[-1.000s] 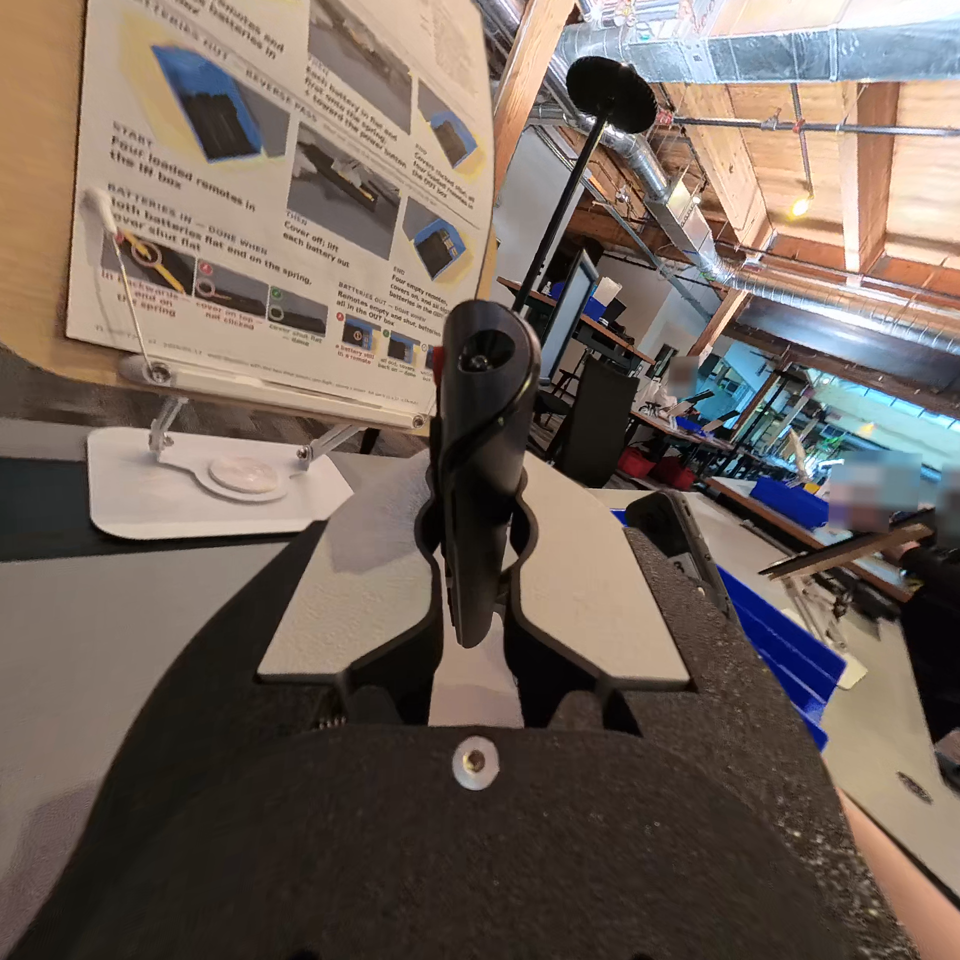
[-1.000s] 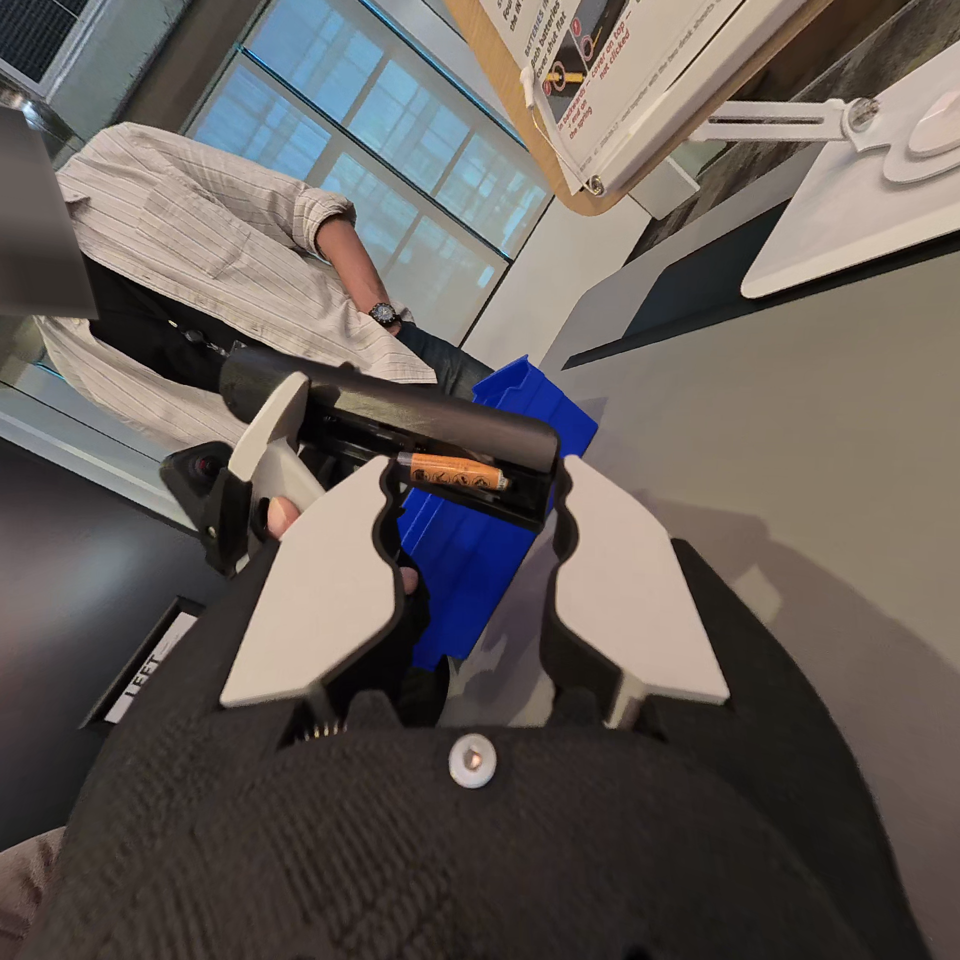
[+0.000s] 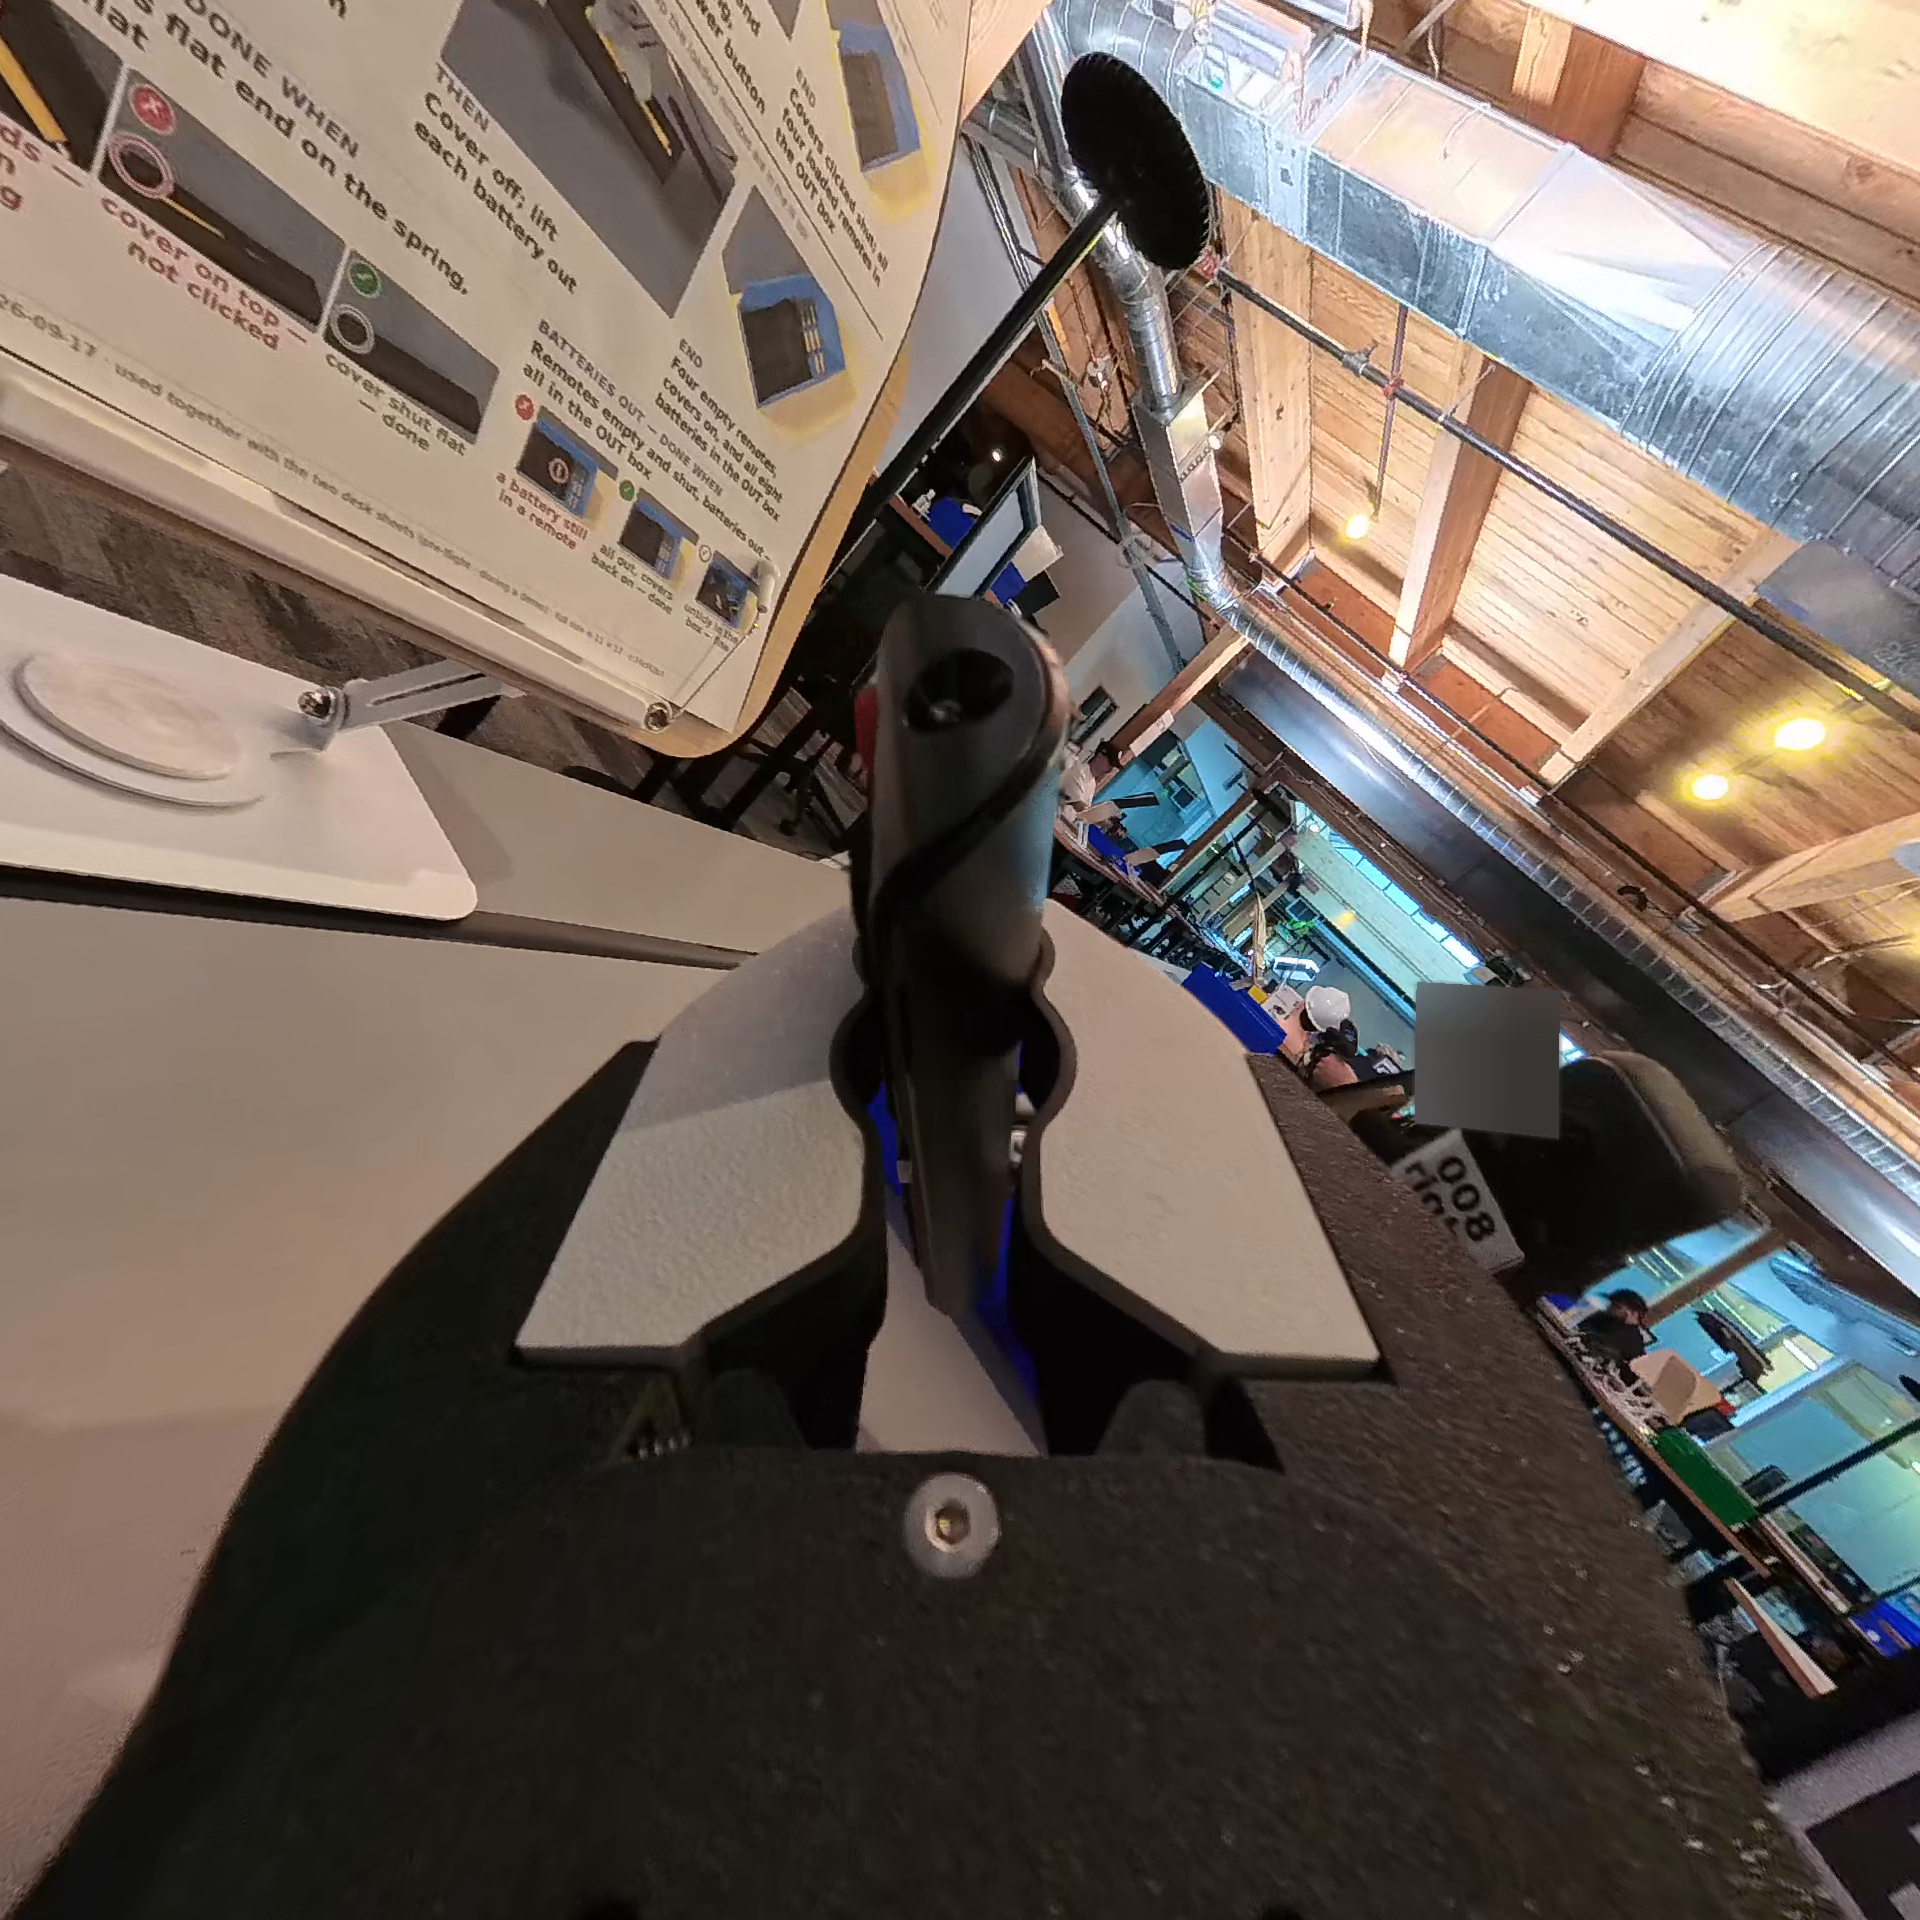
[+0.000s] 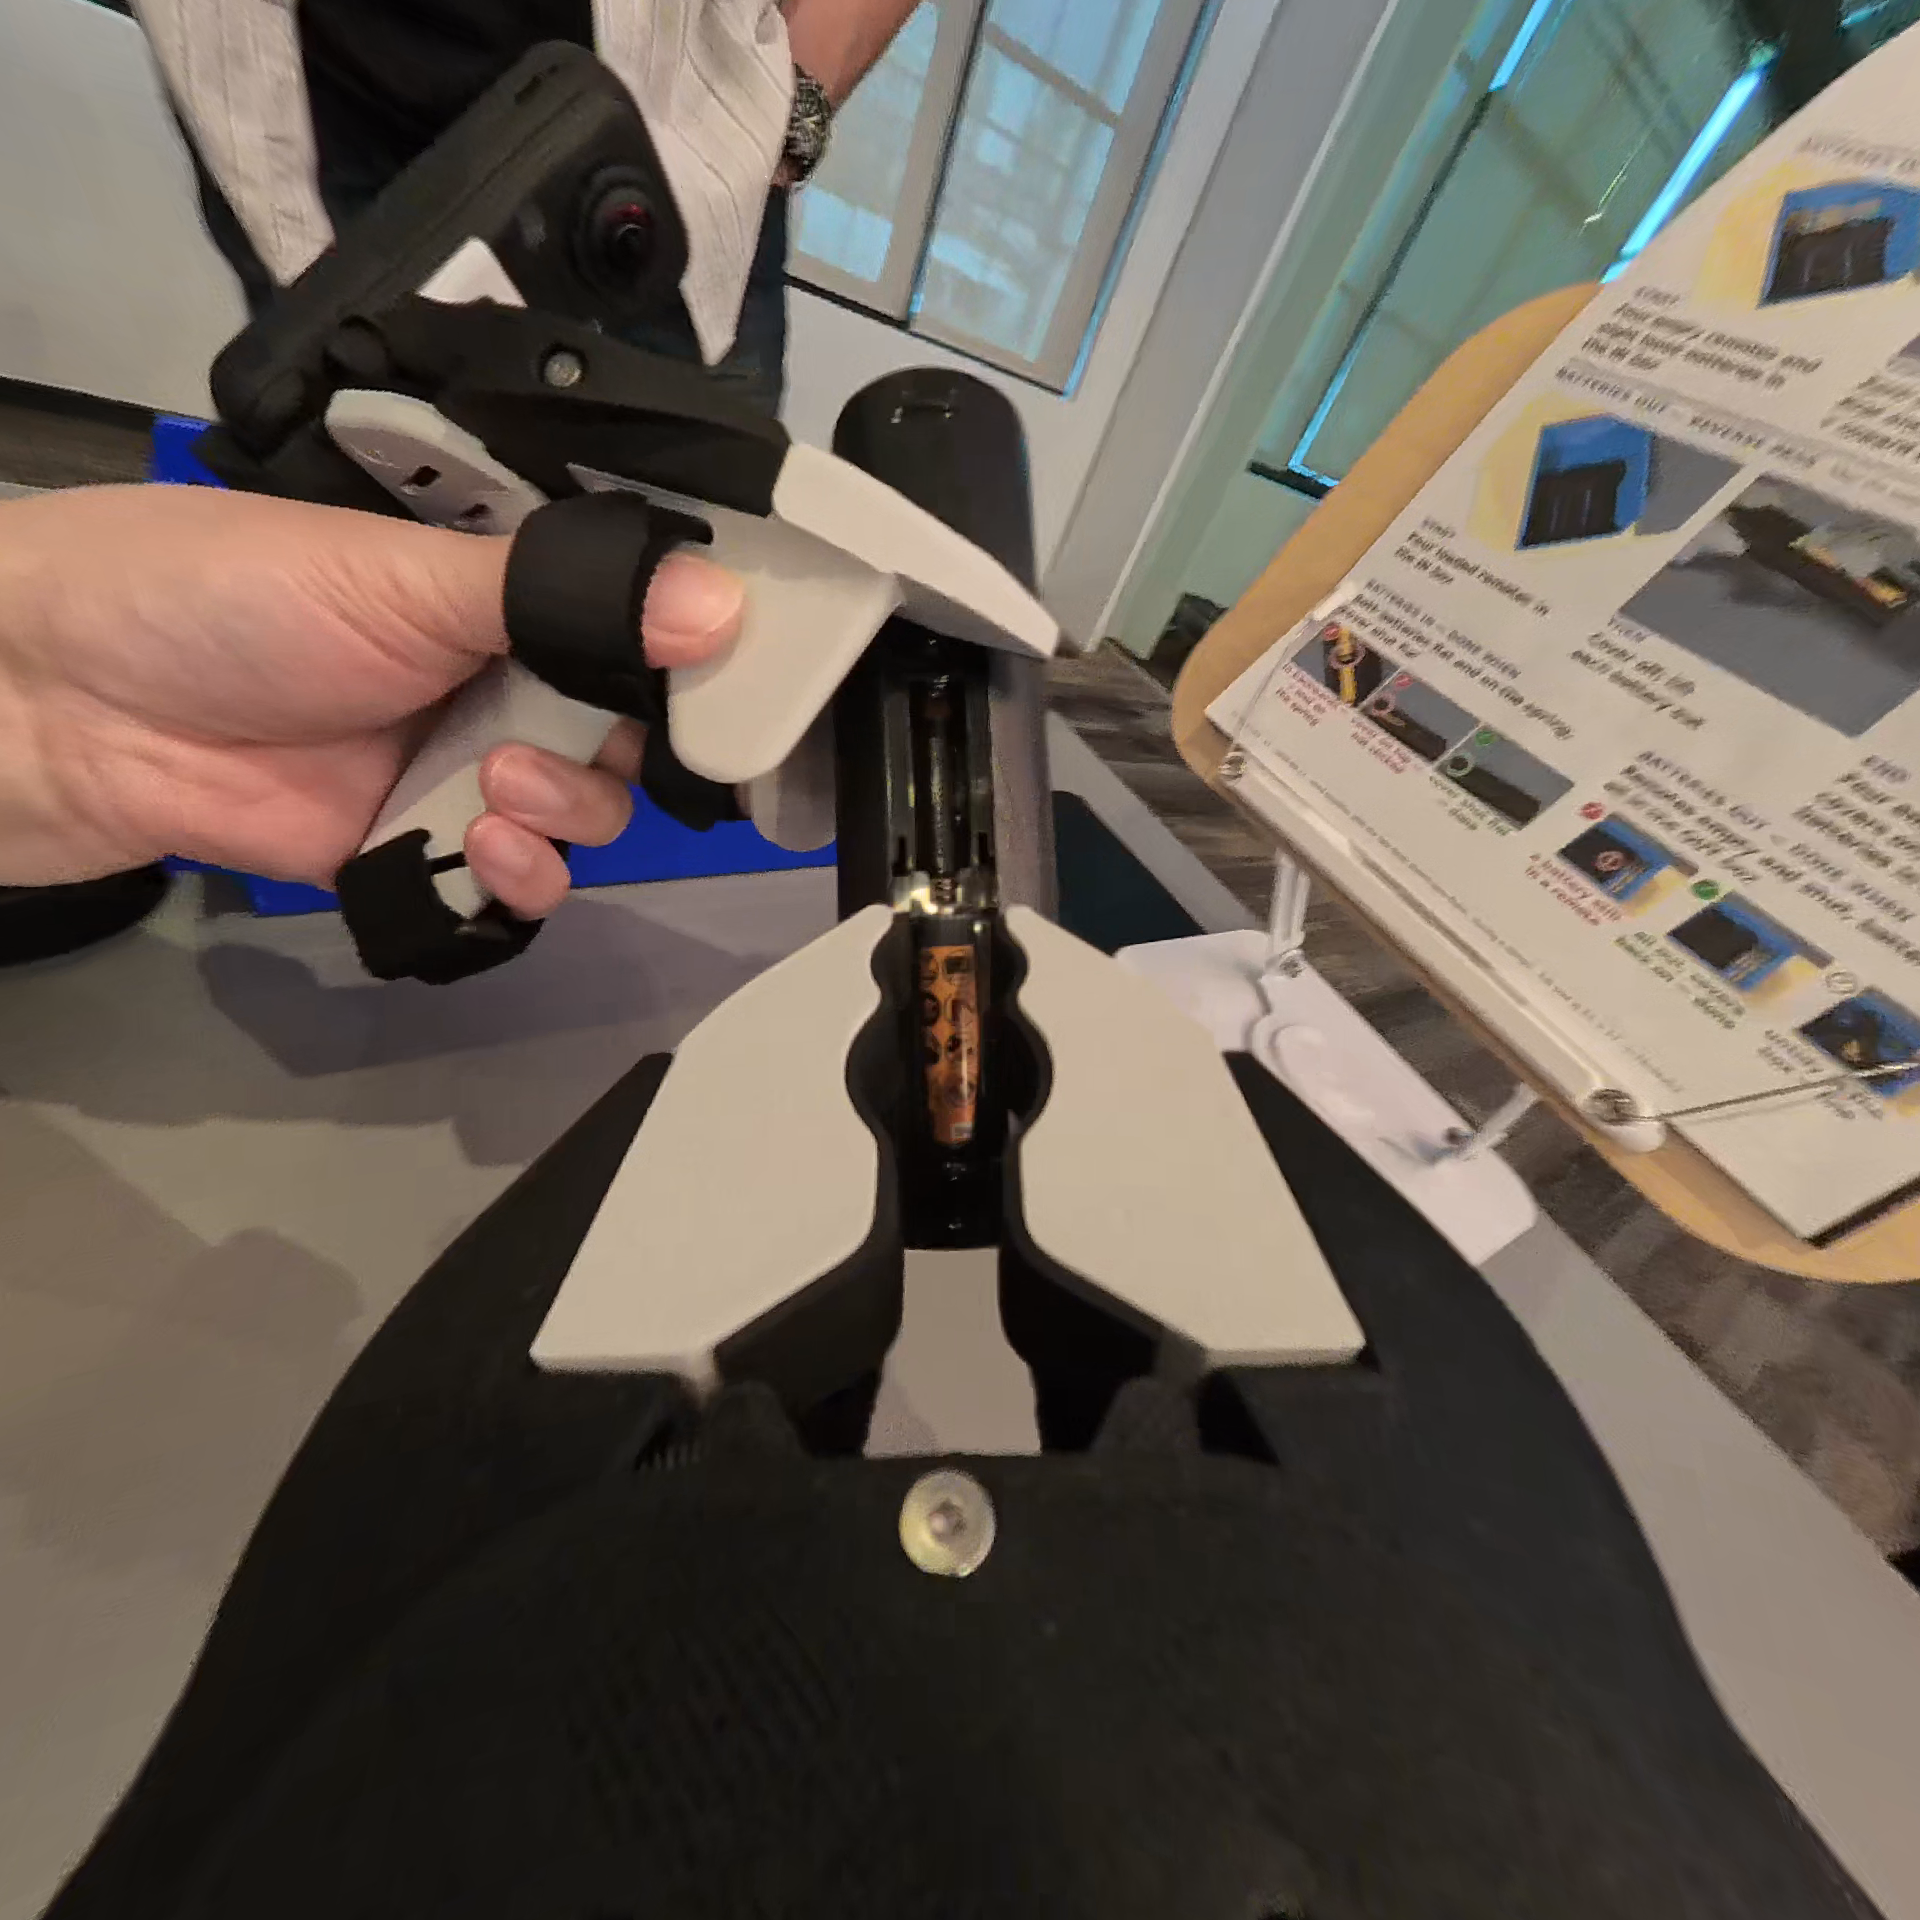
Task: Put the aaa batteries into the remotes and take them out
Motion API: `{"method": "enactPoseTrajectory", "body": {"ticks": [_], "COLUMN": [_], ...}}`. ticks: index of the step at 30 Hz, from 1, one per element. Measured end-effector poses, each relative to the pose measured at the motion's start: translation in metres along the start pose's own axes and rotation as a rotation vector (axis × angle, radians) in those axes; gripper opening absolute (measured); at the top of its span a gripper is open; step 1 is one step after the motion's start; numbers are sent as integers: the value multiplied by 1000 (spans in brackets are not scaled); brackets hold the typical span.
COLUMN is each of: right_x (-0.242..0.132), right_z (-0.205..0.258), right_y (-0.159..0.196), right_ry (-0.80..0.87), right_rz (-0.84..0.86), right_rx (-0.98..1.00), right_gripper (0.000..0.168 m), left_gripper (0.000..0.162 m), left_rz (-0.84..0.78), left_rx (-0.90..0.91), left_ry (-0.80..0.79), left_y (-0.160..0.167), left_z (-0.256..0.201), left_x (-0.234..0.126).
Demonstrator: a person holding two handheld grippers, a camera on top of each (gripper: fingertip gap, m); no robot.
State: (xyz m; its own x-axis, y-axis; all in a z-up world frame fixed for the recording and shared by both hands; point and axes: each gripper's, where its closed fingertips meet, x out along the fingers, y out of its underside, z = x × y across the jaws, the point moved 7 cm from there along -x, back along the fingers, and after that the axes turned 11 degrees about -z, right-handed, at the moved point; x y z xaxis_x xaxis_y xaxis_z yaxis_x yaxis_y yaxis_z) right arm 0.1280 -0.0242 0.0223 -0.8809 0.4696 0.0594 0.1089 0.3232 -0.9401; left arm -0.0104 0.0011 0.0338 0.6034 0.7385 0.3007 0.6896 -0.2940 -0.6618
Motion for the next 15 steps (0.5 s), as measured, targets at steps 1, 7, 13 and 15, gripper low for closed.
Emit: {"method": "enactPoseTrajectory", "body": {"ticks": [1, 7, 13, 15], "right_x": [-1, -8, -18, -21], "right_z": [1, -3, -9, -9], "right_y": [1, -2, -16, -19], "right_ry": [-18, -30, -87, -89], "right_rz": [-12, -77, -218, -282], "right_rx": [6, 50, 197, 204], "right_gripper": [13, 11, 11, 11], "left_gripper": [22, 22, 22, 22], "left_rz": [5, 7, -21, -19], "left_rx": [4, 22, -45, -66], "left_ry": [1, 9, 37, 27], "left_y": [1, 4, -4, -4], "left_z": [-1, -2, -5, -3], "left_x": [0, 0, -2, -3]}}
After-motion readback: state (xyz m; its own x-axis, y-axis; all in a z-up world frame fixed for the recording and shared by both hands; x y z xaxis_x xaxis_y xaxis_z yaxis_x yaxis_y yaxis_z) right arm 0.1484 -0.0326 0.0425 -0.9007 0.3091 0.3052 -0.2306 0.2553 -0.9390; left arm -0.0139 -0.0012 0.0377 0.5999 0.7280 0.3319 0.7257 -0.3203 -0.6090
